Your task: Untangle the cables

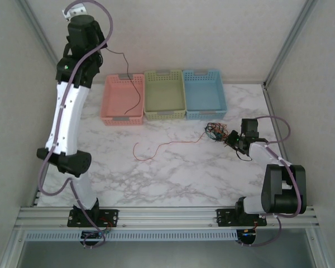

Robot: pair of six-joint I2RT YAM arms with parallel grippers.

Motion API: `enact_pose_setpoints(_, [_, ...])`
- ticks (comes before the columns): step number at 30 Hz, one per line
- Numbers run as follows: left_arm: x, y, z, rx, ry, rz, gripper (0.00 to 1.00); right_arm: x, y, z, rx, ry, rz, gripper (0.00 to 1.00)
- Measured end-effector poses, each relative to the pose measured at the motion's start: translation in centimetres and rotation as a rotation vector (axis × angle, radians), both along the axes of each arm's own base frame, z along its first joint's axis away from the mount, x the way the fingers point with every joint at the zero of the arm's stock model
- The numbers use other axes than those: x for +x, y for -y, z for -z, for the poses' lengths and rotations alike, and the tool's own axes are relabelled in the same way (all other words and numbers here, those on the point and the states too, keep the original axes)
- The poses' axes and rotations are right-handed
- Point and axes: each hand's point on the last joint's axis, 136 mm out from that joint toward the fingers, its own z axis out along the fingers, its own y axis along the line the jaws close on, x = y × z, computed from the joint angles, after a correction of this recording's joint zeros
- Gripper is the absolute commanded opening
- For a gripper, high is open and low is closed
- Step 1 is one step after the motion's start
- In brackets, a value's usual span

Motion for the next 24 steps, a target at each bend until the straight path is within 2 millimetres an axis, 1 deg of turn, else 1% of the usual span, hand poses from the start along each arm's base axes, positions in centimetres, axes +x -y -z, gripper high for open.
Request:
enact_pose_setpoints(3, [2.3, -1.0, 4.2, -0.017, -0.09, -0.023, 0.0, 0.0, -0.1, 0.0, 0.004, 0.0, -0.003, 0.0])
enact_pose_setpoints(5, [3.2, -1.1, 7.1, -0.022, -0.155, -0.024, 0.0, 0.0, -0.2, 0.0, 0.011, 0.0, -0.008, 0.0])
enact_pose_setpoints(6, [3.6, -1.0, 9.2, -0.024, -0.203, -0.022, 0.0, -0.1, -0.3, 0.0, 0.015, 0.0, -0.011, 0.0])
enact_pose_setpoints(7, [3.8, -0.8, 10.5, -0.028, -0.231, -0.017, 0.0, -0.1, -0.3, 0.0, 0.016, 0.0, -0.011, 0.0])
enact_pose_setpoints(8, [4.1, -0.5, 12.8, -0.029, -0.281, -0.01, 0.0, -0.1, -0.4, 0.0, 0.019, 0.0, -0.014, 0.0])
enact_pose_setpoints(11, [4.2, 0.1, 19.0, -0.042, -0.409, 0.003, 0.0, -0.1, -0.5, 0.0, 0.021, 0.0, -0.015, 0.0])
enact_pose_setpoints(14, [3.4, 0.5, 25.3, -0.06, -0.546, 0.014, 0.0, 0.0, -0.6, -0.1, 0.021, 0.001, -0.02, 0.0])
enact_pose_setpoints(16, [2.7, 0.8, 28.4, -0.075, -0.617, 0.022, 0.0, 0.0, -0.8, -0.1, 0.021, 0.005, -0.024, 0.0])
enact_pose_setpoints(17, [2.4, 0.9, 29.5, -0.084, -0.643, 0.026, 0.0, 0.1, -0.8, -0.1, 0.022, 0.006, -0.027, 0.0])
enact_pose_setpoints(19, [2.0, 1.1, 31.0, -0.1, -0.678, 0.03, 0.0, 0.1, -1.0, -0.1, 0.022, 0.009, -0.031, 0.0])
enact_pose_setpoints(24, [1.6, 1.7, 33.5, -0.133, -0.731, 0.044, 0.0, 0.1, -1.1, 0.0, 0.022, 0.006, -0.035, 0.0])
